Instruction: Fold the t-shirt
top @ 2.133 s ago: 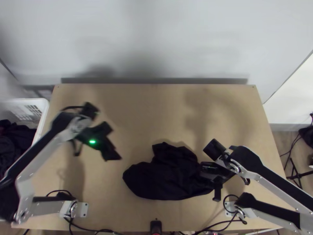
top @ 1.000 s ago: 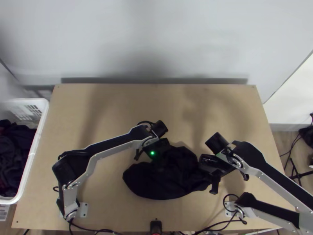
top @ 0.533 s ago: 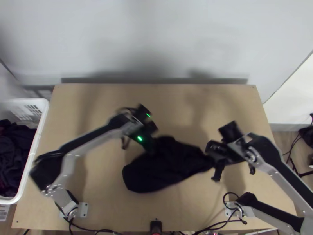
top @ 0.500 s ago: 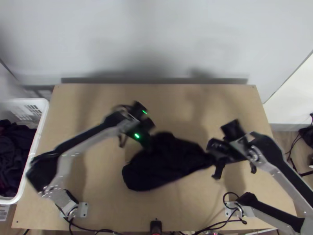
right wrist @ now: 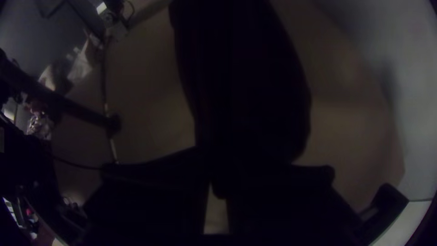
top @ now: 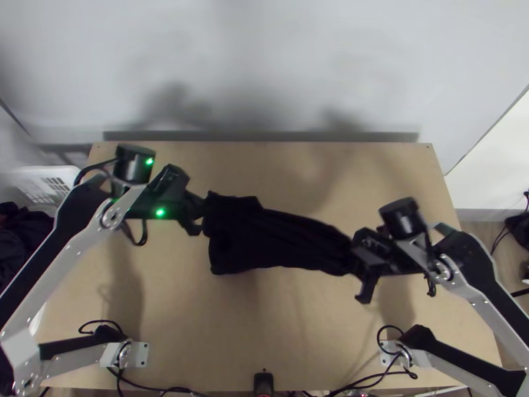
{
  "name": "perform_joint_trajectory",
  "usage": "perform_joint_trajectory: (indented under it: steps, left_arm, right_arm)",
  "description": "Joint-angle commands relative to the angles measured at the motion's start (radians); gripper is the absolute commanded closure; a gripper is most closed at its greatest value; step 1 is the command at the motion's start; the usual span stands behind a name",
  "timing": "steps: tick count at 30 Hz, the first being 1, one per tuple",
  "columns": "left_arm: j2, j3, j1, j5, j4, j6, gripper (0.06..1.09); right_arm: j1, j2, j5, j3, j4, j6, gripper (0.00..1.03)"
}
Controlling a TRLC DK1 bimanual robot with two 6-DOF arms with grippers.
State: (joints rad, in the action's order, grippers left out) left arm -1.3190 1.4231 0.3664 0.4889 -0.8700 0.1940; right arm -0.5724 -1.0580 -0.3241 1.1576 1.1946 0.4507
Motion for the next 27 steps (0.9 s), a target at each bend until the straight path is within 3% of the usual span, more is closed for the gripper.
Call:
perform_joint_trajectory:
  steps: [1,3,9,12,18,27]
  left_arm:
    - [0.130,-0.093,-0.023,0.000,-0.014,0.001,1.05]
    - [0.139,-0.093,-0.017,0.000,-0.012,-0.002,1.05]
    - [0.138,-0.027,-0.012,0.014,-0.020,-0.016,1.05]
    - [0.142,0.004,0.014,0.036,-0.049,-0.021,1.05]
    - [0.136,0.060,0.088,0.036,-0.060,-0.048,1.05]
    - [0.076,0.217,0.140,0.057,-0.112,-0.056,1.05]
  right_arm:
    - [-0.083,-0.003,-0.006,-0.084,0.017,-0.055,0.80]
    - [-0.098,-0.016,-0.006,-0.084,0.010,-0.056,0.79]
    - [-0.084,-0.076,0.003,-0.059,0.010,-0.078,0.31]
    - [-0.060,-0.115,0.003,-0.038,0.003,-0.086,0.19]
    - [-0.083,-0.229,0.008,0.062,-0.046,-0.112,0.12]
    - [-0.046,-0.412,0.016,0.326,-0.070,-0.152,0.12]
